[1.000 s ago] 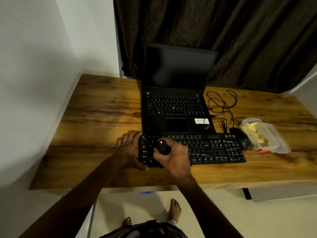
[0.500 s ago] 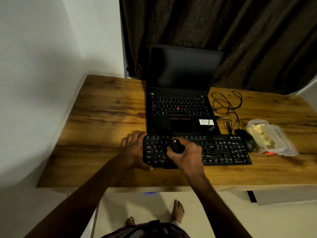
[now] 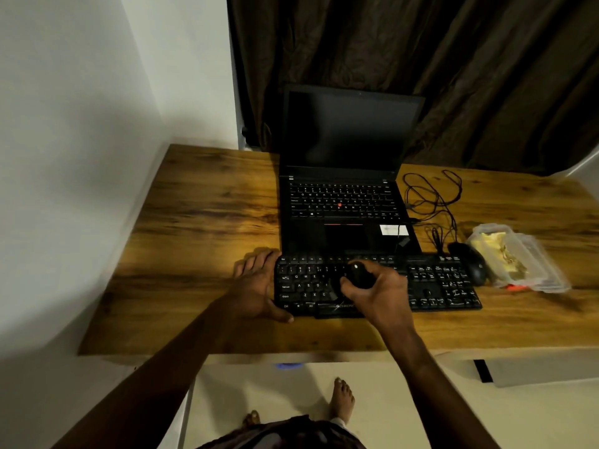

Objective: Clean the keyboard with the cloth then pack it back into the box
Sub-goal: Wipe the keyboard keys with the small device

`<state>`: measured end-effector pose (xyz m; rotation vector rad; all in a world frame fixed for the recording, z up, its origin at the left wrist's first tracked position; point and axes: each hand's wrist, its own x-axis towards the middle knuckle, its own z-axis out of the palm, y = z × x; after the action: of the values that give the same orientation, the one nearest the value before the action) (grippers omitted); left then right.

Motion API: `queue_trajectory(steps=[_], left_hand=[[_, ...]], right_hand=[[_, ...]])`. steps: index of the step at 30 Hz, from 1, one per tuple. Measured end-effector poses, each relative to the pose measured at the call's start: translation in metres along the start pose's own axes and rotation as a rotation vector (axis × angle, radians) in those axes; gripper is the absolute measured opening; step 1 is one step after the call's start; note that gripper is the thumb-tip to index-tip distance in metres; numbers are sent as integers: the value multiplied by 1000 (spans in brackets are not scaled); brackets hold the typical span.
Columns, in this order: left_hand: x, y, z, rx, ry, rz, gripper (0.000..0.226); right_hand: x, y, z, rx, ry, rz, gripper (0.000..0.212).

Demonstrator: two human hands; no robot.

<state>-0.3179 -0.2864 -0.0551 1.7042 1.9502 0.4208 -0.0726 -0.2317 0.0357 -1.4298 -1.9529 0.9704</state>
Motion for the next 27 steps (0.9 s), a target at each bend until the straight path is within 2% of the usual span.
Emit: queue_trajectory(steps=[3,9,15,20,24,27], left_hand=[[0,0,0,-3,0,-4,148],[0,8,-4,17,-21,-20,146],[0,13,-8,27,-46,-45,146],[0,18,-10,45,-78,-85,151],[1,30,-13,64,-110,-97,155],[2,40,-15,147,-144,-100,152]], right_hand=[[-1,-3,7,-36,-13,-30,9],[-3,-18,25,78,-91,-28,5],[-2,3,-11,44,-21,1,28],[-1,6,-4,-40,-21,-46,8],[-3,-5,7,61,-109,-77,7],[-1,3,-9,42,-57,-32,18]])
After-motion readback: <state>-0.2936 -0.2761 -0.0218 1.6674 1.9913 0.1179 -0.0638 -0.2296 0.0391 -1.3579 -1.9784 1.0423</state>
